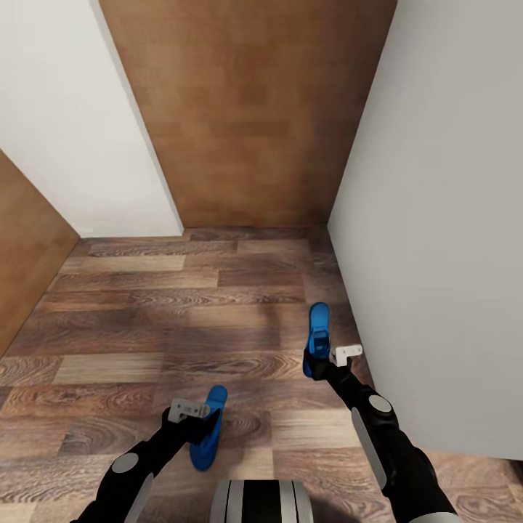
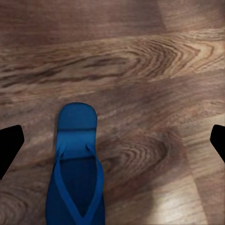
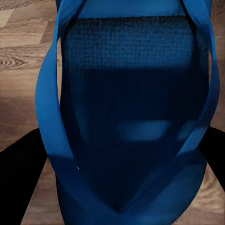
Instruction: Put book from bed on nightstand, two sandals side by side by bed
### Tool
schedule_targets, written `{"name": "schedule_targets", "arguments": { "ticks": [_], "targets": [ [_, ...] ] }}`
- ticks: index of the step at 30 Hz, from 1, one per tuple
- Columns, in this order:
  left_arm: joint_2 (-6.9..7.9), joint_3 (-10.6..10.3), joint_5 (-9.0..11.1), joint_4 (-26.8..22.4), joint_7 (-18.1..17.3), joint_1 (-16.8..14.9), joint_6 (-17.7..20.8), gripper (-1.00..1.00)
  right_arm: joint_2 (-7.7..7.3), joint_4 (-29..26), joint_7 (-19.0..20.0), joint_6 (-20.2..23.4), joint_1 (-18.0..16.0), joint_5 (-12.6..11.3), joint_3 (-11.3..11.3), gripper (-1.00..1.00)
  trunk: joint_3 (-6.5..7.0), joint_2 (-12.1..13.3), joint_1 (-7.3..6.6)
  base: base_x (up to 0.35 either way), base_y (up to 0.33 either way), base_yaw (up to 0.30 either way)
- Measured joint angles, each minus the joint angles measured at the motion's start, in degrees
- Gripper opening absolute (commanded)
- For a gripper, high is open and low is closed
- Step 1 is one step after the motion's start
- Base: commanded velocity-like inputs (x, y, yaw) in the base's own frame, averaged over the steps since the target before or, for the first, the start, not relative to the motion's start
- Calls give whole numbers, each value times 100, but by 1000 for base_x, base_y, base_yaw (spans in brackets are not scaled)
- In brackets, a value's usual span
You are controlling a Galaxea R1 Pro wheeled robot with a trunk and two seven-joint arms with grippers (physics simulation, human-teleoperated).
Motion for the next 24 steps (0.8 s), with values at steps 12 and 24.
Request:
{"name": "schedule_targets", "arguments": {
  "ticks": [12, 24],
  "targets": [
    [0, -7, -1, 2, 6, 0, 0, 100, 0, 1, 0, 0, 4, 2, 0, -100, -22, -1, 4, 8, -1, 0],
    [0, -9, -1, 4, 9, 0, 8, 100, 0, 1, 0, 0, 2, 2, 3, -100, -288, -17, 35, 0, 0, 0]
  ]
}}
